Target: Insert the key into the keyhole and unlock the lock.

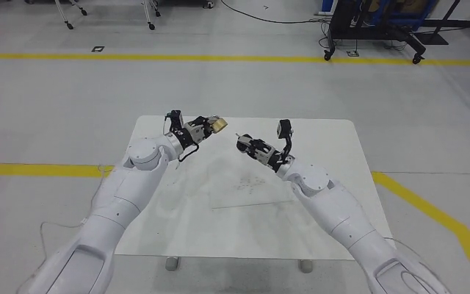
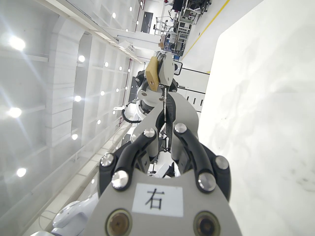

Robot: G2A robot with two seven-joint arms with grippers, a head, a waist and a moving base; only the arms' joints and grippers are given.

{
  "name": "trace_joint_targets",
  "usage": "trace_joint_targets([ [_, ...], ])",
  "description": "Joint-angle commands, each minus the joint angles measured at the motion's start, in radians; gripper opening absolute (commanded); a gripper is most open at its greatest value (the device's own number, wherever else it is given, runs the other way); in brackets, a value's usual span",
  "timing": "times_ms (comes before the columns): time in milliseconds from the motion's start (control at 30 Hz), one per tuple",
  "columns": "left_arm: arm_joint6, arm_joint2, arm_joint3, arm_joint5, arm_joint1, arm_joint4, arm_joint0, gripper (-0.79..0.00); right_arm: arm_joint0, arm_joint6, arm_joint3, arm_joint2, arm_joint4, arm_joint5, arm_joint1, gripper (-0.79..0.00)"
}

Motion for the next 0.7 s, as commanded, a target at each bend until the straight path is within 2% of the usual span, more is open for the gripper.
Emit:
trace_joint_targets([
  [0, 0.023, -0.001, -0.009, -0.023, 0.0, 0.037, 0.006, -0.785, -0.011, -0.028, -0.018, -0.008, -0.018, 0.018, -0.004, -0.785],
  [133, 0.038, -0.003, -0.038, -0.08, -0.001, 0.087, 0.025, -0.785, -0.021, -0.036, -0.034, -0.003, 0.001, 0.036, -0.011, -0.785],
  [233, 0.054, -0.011, -0.053, -0.104, -0.002, 0.106, 0.039, -0.785, -0.027, -0.053, -0.04, 0.006, 0.014, 0.012, -0.016, -0.785],
  [667, 0.068, -0.032, -0.086, -0.089, -0.009, 0.156, 0.067, -0.785, -0.029, -0.107, -0.032, -0.032, -0.028, -0.056, -0.053, -0.785],
])
